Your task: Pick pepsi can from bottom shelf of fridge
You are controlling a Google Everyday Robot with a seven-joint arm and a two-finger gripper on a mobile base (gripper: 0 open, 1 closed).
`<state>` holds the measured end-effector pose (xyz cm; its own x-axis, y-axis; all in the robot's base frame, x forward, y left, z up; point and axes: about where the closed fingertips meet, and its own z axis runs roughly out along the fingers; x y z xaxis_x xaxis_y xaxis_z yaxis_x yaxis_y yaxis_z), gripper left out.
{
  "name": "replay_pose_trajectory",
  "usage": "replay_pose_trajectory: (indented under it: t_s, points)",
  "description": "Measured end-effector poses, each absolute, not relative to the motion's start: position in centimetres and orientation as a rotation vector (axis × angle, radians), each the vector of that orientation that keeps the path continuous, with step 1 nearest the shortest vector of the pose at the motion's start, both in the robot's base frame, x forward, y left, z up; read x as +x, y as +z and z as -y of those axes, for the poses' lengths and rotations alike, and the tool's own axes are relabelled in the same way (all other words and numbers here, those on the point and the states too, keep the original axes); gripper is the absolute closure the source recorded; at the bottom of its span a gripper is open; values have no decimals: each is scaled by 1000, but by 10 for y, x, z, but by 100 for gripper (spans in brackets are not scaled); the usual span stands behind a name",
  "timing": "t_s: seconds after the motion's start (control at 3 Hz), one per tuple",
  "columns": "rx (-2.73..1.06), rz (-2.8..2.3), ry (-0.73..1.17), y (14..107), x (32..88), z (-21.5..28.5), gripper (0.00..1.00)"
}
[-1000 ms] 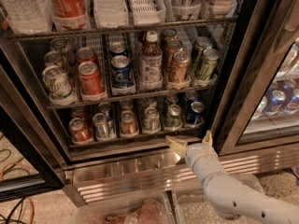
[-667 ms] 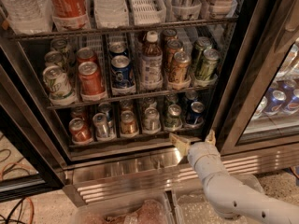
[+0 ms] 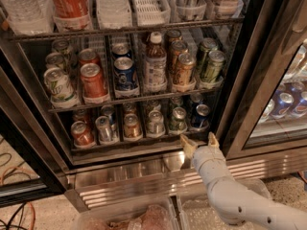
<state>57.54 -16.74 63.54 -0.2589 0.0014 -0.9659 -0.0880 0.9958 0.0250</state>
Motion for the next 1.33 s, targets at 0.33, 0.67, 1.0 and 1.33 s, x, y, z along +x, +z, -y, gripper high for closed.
replay_pose_trajectory:
  t_s: [0.33, 0.67, 1.0, 1.33]
  points:
    - [-75, -1841, 93, 626, 576, 159, 30]
    - [-78, -1831, 92, 616, 581, 153, 28]
    - [-77, -1812, 75, 612, 593, 159, 29]
    - [-67, -1786, 52, 612, 607, 172, 30]
